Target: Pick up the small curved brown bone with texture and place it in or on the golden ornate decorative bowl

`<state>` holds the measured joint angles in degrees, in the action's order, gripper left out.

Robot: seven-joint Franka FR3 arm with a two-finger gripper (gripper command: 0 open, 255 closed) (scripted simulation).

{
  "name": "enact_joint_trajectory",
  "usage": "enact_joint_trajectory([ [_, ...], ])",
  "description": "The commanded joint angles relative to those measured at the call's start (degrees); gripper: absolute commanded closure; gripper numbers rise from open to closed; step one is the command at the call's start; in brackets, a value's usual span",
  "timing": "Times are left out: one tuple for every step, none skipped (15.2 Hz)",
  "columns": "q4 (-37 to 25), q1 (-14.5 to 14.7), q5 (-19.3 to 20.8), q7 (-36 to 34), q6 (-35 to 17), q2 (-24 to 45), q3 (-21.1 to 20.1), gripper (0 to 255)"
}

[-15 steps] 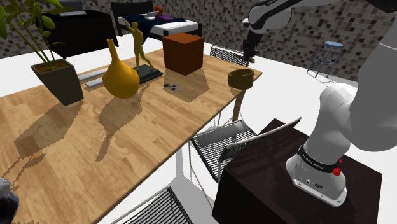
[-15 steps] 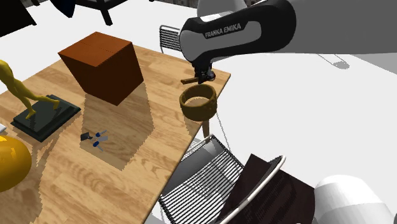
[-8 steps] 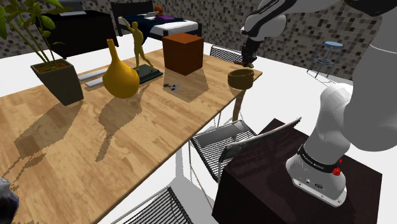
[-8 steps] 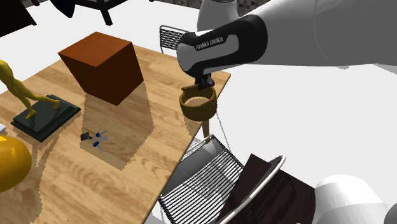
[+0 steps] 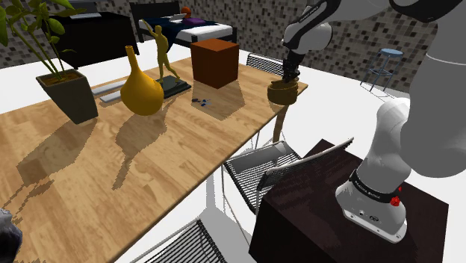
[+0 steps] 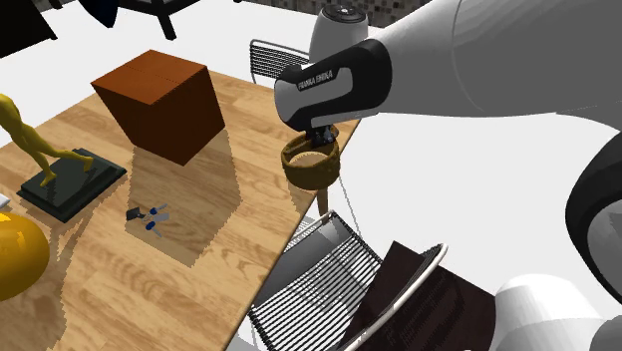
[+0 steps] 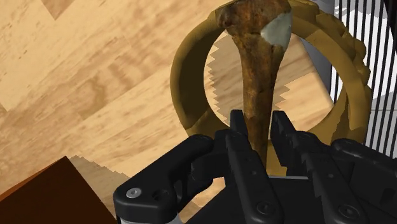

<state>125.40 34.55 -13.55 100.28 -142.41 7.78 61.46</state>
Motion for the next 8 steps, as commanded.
enact_joint_trajectory([
  [0.01,-0.03,-0.07,0.05,-0.03,0.04,-0.03,255],
  [0.01,-0.03,-0.07,0.05,-0.03,0.04,-0.03,255],
  [0.01,-0.03,-0.07,0.05,-0.03,0.04,-0.03,255],
  [0.01,-0.03,-0.07,0.05,-0.03,0.04,-0.03,0],
  [0.01,-0.03,-0.07,0.05,-0.03,0.04,-0.03,0],
  [0.01,-0.03,-0.08,0.05,-0.03,0.04,-0.03,0],
  [0.01,-0.03,-0.08,0.05,-0.03,0.04,-0.03,0],
  [0.01,-0.03,-0.08,0.05,-0.03,0.04,-0.03,0],
])
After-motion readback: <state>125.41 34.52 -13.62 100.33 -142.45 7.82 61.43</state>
